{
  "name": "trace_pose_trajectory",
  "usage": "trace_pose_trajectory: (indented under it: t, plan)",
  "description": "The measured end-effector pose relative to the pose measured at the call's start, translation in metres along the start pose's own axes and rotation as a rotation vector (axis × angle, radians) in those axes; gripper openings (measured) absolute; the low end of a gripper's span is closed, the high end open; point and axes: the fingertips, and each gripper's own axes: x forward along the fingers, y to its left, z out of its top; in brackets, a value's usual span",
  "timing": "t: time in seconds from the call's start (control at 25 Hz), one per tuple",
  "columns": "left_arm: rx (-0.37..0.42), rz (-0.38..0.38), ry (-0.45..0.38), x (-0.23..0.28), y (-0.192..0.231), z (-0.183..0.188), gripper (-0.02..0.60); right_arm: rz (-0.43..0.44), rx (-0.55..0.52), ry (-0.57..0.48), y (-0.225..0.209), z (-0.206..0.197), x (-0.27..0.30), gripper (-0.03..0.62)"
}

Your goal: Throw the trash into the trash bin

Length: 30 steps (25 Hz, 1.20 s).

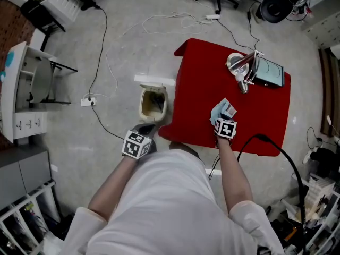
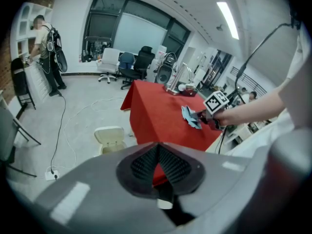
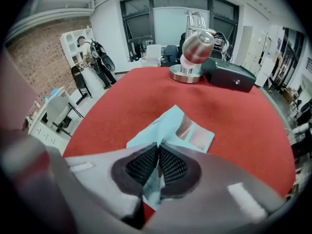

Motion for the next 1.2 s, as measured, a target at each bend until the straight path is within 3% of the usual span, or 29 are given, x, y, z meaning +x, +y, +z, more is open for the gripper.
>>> trace_pose_trajectory:
  t: [0.28,0.64,1.0,1.2]
  plan:
    - [0.005,-0.02,-0.003,-0.006,0.013,-0.004,0.005,0.009,0.015,-0.053,0.019,0.005,-0.022,0.009]
    - [0.006,-0.046,-0.038,-0.009,0.026,0.006,0.006,0.127,-0.062,-0.139,0.086,0.033,-0.046,0.009]
    - [-0.021,-0.042,-0.061,-0.03,0.063,0.002,0.006,0.272,-0.191,-0.138,0.197,0.054,-0.044,0.009]
    - [-0.049,-0.025,-0.063,-0.046,0.089,-0.006,0.005,0.381,-0.211,-0.123,0.255,0.061,-0.041,0.009]
